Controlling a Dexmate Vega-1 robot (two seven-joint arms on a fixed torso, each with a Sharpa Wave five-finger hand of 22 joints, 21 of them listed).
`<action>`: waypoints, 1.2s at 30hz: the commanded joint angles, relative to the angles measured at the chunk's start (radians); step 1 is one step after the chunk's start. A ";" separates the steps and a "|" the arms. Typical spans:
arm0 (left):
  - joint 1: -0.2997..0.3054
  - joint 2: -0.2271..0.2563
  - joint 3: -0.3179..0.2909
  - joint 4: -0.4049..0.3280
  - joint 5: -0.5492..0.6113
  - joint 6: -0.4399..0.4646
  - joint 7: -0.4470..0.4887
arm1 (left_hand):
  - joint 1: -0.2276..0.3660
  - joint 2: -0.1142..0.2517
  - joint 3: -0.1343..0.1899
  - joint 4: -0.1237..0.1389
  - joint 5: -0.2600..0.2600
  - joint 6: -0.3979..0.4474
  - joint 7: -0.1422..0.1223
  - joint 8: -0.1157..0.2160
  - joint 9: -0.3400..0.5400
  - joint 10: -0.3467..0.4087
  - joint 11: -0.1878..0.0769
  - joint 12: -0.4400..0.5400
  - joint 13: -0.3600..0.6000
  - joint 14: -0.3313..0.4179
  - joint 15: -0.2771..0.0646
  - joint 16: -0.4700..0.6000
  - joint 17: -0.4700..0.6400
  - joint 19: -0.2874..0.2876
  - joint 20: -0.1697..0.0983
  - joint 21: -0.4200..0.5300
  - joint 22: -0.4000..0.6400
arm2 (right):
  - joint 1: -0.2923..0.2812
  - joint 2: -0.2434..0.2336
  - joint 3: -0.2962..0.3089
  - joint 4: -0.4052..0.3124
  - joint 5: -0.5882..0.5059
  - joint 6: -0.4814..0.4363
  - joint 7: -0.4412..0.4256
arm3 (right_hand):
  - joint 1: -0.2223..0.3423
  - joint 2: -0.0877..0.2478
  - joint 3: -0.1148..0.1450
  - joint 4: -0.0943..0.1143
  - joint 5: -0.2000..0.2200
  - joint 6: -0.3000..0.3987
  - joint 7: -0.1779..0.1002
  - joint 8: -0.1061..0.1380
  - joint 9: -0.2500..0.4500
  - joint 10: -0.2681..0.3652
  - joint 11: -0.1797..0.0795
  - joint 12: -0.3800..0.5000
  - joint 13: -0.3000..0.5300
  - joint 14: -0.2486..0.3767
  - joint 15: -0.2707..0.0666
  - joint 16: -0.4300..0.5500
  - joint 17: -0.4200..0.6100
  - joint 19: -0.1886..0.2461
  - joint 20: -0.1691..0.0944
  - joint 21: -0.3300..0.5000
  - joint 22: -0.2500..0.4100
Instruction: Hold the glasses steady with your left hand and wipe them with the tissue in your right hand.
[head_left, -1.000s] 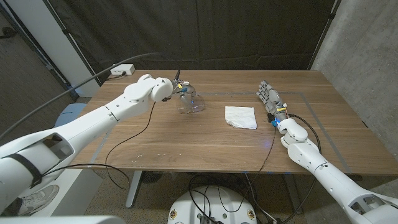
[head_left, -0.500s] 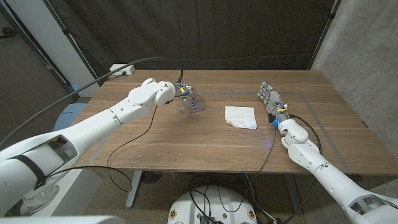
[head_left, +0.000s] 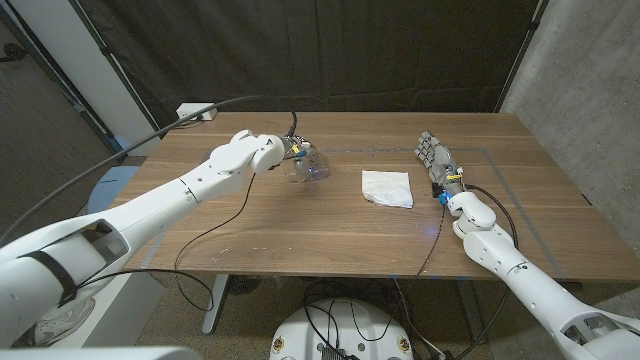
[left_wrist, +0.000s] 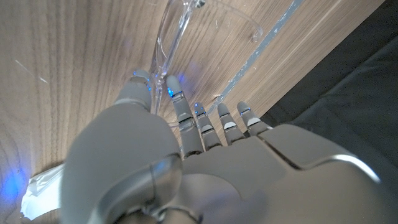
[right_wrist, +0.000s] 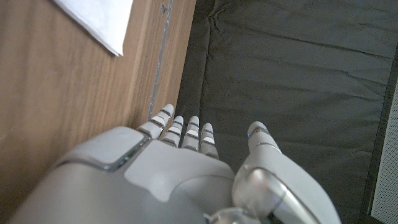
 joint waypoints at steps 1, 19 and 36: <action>0.021 -0.002 -0.002 0.006 0.012 0.009 0.050 | 0.024 0.023 0.024 -0.002 -0.010 0.045 0.001 0.005 -0.006 0.027 -0.008 0.012 -0.004 0.022 -0.051 -0.003 0.001 0.013 0.000 0.011 -0.002 | -0.004 -0.005 0.001 -0.007 -0.015 0.001 -0.018 | 0.002 -0.007 -0.005 0.002 0.002 0.014 0.000 0.002 0.002 0.006 0.001 0.003 0.003 0.009 0.003 0.004 0.005 0.008 -0.001 0.001 0.003; 0.081 0.020 -0.036 -0.023 0.016 0.041 0.169 | 0.103 0.079 0.101 -0.008 -0.021 0.249 0.000 0.031 -0.015 0.145 -0.030 0.043 -0.036 0.129 -0.099 -0.009 -0.013 0.072 -0.014 0.040 -0.010 | -0.004 -0.013 -0.003 -0.026 -0.027 -0.006 -0.028 | -0.001 -0.009 -0.008 0.003 0.002 0.016 0.001 0.002 0.002 0.009 0.001 0.004 0.003 0.010 0.003 0.004 0.005 0.009 -0.001 0.001 0.003; 0.167 0.034 -0.121 -0.108 -0.036 0.116 0.317 | 0.079 0.109 0.126 0.029 -0.027 0.244 0.083 0.024 0.009 0.217 -0.033 0.058 -0.042 0.187 -0.100 -0.006 -0.018 0.100 -0.006 0.055 -0.012 | -0.024 -0.019 -0.001 -0.055 -0.031 -0.003 -0.038 | -0.002 -0.008 -0.009 0.004 0.002 0.016 0.001 0.001 0.002 0.010 0.001 0.003 0.003 0.010 0.002 0.004 0.005 0.008 -0.001 0.000 0.003</action>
